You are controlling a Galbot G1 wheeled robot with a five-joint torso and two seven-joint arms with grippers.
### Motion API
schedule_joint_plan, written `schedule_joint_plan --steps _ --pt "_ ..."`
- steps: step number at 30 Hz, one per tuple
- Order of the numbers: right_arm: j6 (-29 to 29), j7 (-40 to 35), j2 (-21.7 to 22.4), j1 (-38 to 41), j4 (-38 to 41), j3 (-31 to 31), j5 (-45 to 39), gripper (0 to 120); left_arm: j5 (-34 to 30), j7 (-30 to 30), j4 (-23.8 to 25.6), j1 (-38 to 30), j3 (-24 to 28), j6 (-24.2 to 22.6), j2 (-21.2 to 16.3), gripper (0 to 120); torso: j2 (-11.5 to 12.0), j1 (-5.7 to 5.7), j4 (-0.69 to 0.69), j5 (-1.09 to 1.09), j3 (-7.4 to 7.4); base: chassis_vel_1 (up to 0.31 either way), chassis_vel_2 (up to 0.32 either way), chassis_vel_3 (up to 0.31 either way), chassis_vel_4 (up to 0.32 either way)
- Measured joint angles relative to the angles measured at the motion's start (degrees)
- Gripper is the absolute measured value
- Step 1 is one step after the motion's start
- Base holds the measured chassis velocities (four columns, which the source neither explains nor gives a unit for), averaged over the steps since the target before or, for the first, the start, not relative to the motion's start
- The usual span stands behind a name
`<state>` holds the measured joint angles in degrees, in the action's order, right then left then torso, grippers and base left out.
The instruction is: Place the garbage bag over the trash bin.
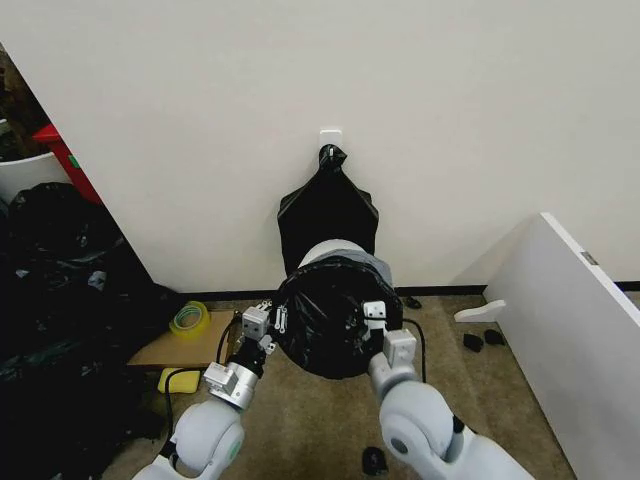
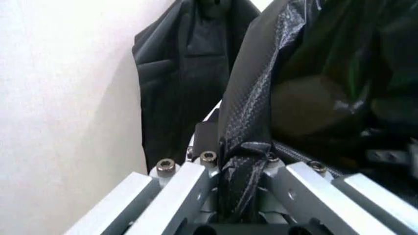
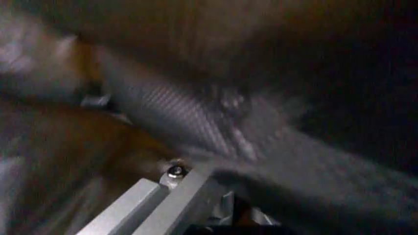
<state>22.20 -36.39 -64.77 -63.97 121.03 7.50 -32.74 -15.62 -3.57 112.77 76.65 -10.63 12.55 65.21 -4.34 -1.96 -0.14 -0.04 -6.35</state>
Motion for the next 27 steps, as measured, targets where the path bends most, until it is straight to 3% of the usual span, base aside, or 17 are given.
schedule_joint_plan --steps 13,21,27 --pt "-3.08 1.31 -2.77 6.15 -7.41 -0.38 0.15 0 1.3 -0.64 -0.94 0.25 -0.08 -0.77 -0.19 1 0.0 0.0 0.0 0.0 0.0 0.0 0.0 0.0 0.0" --pt "-9.06 2.4 -4.58 5.99 -10.85 -2.28 2.81 0 0.01 -1.51 -0.84 0.37 0.08 -2.27 0.11 1 0.0 0.0 0.0 0.0 0.0 0.0 0.0 0.0 0.0" --pt "-18.3 7.44 -5.32 2.06 -9.22 -1.38 5.43 0 -3.4 -3.27 -0.8 -0.05 0.08 -4.4 0.63 1 0.0 0.0 0.0 0.0 0.0 0.0 0.0 0.0 0.0"
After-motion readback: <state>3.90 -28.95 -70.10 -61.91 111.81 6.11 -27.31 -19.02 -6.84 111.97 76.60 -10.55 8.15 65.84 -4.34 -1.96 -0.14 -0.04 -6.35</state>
